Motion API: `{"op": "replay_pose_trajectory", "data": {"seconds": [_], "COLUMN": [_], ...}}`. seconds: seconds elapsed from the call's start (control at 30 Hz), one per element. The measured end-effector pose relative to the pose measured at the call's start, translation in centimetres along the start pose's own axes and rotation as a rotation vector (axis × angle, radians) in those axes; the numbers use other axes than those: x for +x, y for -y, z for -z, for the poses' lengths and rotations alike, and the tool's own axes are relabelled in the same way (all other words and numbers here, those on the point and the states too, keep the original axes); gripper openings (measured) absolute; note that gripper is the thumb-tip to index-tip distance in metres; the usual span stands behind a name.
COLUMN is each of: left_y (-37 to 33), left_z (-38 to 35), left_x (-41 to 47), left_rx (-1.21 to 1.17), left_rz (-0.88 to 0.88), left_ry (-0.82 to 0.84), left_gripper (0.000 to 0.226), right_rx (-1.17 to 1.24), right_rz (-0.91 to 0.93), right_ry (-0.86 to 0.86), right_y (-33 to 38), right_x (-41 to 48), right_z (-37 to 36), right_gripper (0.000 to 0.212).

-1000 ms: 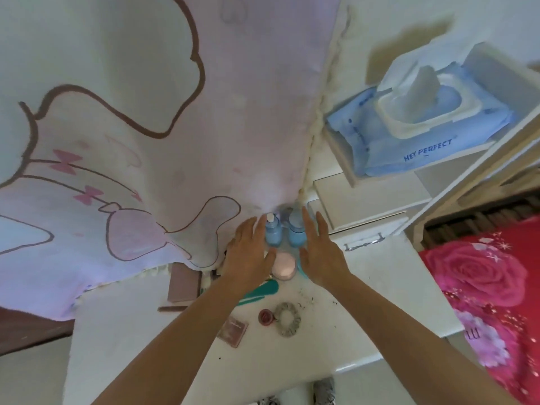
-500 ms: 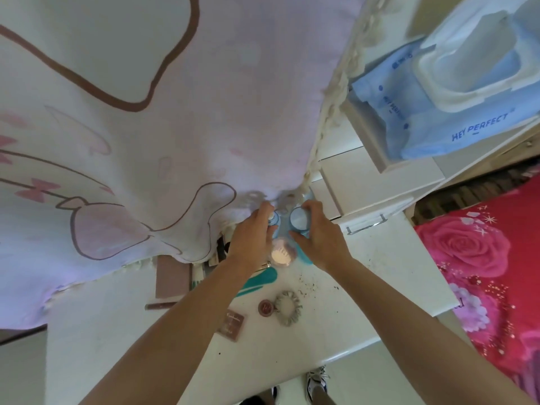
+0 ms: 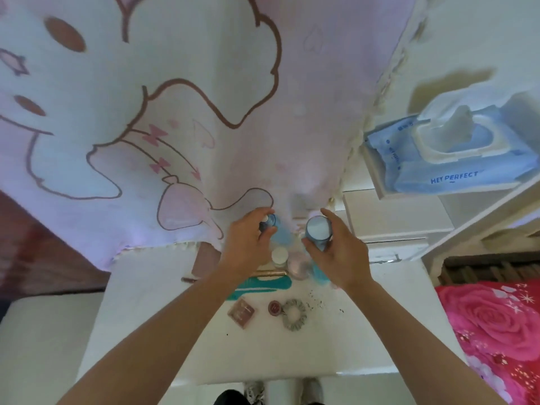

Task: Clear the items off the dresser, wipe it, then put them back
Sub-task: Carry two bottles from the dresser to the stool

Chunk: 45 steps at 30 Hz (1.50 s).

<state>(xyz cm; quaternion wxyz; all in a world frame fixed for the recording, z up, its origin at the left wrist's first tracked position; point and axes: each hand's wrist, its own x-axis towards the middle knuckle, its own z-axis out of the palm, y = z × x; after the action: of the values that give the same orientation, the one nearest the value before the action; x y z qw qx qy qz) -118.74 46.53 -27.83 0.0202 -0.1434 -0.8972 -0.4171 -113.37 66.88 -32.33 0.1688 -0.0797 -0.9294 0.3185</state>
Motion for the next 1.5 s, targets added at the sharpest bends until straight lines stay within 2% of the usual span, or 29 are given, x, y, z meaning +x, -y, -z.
{"op": "replay_pose_trajectory", "data": {"seconds": [0.17, 0.3, 0.53, 0.73, 0.93, 1.1, 1.33, 1.5], "left_y": [0.2, 1.5, 6.4, 11.7, 14.8, 17.6, 25.7, 34.0], "left_z": [4.9, 11.3, 26.6, 40.2, 51.0, 57.1, 63.8, 72.4], "left_x": [-5.1, -11.0, -25.9, -46.0, -63.8, -74.7, -84.9, -89.0], "left_rx": [0.077, 0.209, 0.309, 0.444, 0.56, 0.609, 0.568, 0.571], "left_rz": [0.088, 0.129, 0.326, 0.518, 0.744, 0.877, 1.013, 1.078], "left_ry": [-0.143, -0.269, -0.593, -0.866, -0.976, -1.094, -1.19, -1.135], "left_gripper": [0.027, 0.026, 0.027, 0.024, 0.03, 0.027, 0.025, 0.024], "right_rx": [0.058, 0.149, 0.251, 0.463, 0.563, 0.606, 0.593, 0.599], "right_rz": [0.242, 0.372, 0.623, 0.791, 0.965, 1.112, 1.21, 1.258], "right_ry": [0.029, 0.109, 0.262, 0.472, 0.648, 0.783, 0.985, 1.021], "right_y": [4.8, 12.1, 29.3, 47.9, 64.2, 73.2, 83.3, 92.1], "right_x": [-0.2, -1.9, -9.4, -23.5, -39.1, -49.7, -61.1, -67.1], "right_z": [-1.7, -4.0, -10.9, -19.7, -25.3, -29.0, -36.9, -44.1], "right_gripper": [0.068, 0.065, 0.065, 0.065, 0.063, 0.065, 0.062, 0.065]}}
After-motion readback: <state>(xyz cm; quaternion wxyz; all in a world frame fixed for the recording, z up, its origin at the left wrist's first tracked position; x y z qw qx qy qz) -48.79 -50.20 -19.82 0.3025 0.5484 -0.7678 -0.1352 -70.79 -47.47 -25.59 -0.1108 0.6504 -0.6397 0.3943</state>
